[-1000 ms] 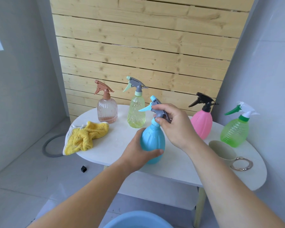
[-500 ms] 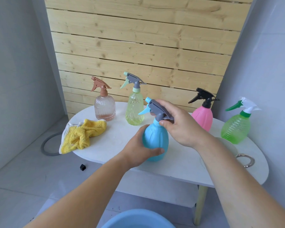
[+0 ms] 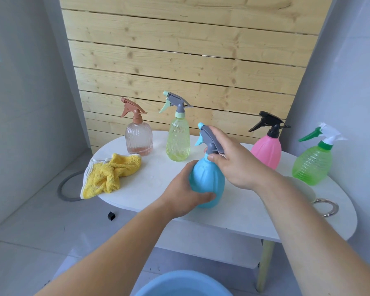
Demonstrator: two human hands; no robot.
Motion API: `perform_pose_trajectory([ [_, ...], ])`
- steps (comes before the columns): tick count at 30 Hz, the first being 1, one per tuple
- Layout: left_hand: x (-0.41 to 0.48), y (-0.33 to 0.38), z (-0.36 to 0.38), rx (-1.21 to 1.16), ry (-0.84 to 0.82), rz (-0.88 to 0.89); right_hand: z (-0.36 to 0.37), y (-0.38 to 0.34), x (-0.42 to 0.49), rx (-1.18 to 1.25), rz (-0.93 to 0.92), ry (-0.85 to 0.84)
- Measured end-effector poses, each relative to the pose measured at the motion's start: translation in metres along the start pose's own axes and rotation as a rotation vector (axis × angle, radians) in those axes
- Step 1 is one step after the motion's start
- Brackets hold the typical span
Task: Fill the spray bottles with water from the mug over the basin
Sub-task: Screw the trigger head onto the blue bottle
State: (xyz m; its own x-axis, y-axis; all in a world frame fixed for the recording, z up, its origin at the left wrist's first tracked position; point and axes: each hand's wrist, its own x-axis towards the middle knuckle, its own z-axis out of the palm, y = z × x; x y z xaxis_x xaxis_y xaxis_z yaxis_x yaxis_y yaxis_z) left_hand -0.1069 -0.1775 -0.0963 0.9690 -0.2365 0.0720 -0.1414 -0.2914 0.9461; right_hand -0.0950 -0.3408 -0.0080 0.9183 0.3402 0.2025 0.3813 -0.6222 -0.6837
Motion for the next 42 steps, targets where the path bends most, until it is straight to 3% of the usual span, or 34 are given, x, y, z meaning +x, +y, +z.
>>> perform_pose_trajectory([
  [4,0.000,0.002,0.004,0.024,0.031,-0.008,0.004,0.004,-0.002,0.035,-0.001,0.135],
  [8,0.000,0.006,0.007,0.004,0.013,-0.025,0.006,0.010,-0.006,0.255,0.076,0.257],
  [12,0.003,0.006,0.012,-0.051,0.028,-0.045,0.003,0.015,-0.010,0.371,0.079,0.253],
  [15,0.007,0.003,0.019,0.007,0.139,-0.047,0.006,0.018,-0.012,0.450,0.096,0.307],
  [20,0.014,0.001,0.019,-0.005,-0.038,-0.027,0.007,0.023,-0.013,0.523,0.076,0.285],
  [24,0.015,0.005,0.019,0.113,0.098,-0.036,0.007,0.025,-0.013,0.533,0.075,0.297],
  [28,0.016,0.009,0.019,-0.012,-0.018,-0.058,0.008,0.024,-0.013,0.543,0.071,0.291],
  [33,0.016,0.012,0.022,0.045,0.097,-0.046,0.008,0.023,-0.015,0.525,0.069,0.297],
  [37,0.015,0.013,0.020,-0.044,-0.022,-0.059,0.008,0.023,-0.013,0.516,0.063,0.294],
  [42,0.011,0.015,0.027,0.161,0.152,-0.089,0.009,0.023,-0.012,0.517,0.062,0.302],
])
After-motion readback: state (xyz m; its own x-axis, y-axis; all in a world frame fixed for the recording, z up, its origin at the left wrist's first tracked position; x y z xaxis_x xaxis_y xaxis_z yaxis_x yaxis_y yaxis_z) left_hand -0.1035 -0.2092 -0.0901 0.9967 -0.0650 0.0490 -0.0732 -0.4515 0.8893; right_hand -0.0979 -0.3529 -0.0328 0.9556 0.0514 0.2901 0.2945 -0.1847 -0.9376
